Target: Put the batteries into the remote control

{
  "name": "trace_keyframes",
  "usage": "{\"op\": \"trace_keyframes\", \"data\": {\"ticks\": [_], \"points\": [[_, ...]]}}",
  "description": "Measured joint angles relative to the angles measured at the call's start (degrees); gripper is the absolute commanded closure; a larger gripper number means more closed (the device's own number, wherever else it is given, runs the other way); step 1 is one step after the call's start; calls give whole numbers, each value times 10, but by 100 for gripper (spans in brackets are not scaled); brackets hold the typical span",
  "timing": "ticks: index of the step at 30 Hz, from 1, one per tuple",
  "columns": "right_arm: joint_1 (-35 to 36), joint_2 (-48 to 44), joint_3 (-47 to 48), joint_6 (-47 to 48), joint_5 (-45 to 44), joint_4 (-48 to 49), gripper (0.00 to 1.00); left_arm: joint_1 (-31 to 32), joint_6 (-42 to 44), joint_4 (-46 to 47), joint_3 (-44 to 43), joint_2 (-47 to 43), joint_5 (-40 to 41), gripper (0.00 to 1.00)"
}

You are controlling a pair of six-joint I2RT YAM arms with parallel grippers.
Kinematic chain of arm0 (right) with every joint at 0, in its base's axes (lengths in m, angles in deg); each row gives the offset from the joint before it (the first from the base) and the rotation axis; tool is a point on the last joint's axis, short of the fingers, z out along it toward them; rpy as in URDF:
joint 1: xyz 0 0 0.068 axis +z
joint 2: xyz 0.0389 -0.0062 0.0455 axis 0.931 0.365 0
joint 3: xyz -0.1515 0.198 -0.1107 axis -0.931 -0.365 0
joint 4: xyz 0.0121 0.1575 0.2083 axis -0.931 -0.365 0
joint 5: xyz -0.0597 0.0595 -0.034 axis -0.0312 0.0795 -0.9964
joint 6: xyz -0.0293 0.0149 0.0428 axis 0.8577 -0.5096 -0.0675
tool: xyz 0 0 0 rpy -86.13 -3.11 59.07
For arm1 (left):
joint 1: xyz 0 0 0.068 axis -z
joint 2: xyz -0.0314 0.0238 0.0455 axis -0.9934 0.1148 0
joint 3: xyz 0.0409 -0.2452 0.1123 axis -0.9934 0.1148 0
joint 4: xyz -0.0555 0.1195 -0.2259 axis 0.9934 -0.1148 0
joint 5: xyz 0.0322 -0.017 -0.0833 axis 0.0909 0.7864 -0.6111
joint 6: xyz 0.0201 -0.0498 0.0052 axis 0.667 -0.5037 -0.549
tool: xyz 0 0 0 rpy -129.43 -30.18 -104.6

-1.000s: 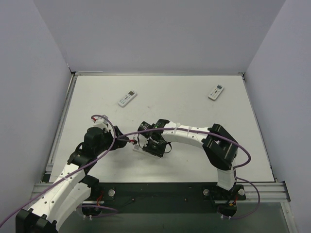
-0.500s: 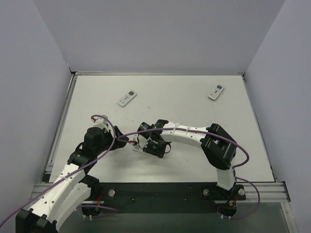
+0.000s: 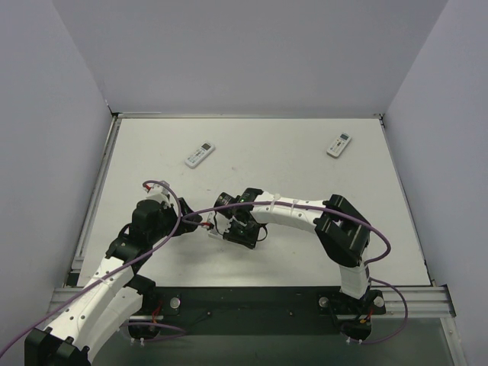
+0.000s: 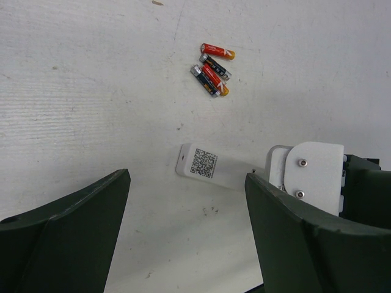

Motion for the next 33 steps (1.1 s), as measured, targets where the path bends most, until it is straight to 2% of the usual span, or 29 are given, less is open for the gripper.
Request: {"op": "trace_keyframes", "data": {"ticks": [14,18,23,24,33], "points": [[0,8,6,0,-3,-3,81,0,0,-3,2,0,6,13],[0,8,6,0,-3,-3,73,0,0,-3,3,0,6,13],[0,8,6,0,-3,-3,71,0,0,-3,3,0,7,13],[0,8,6,0,-3,-3,68,0,0,-3,3,0,7,13],[0,8,6,0,-3,-3,62,0,0,-3,3,0,7,13]]}}
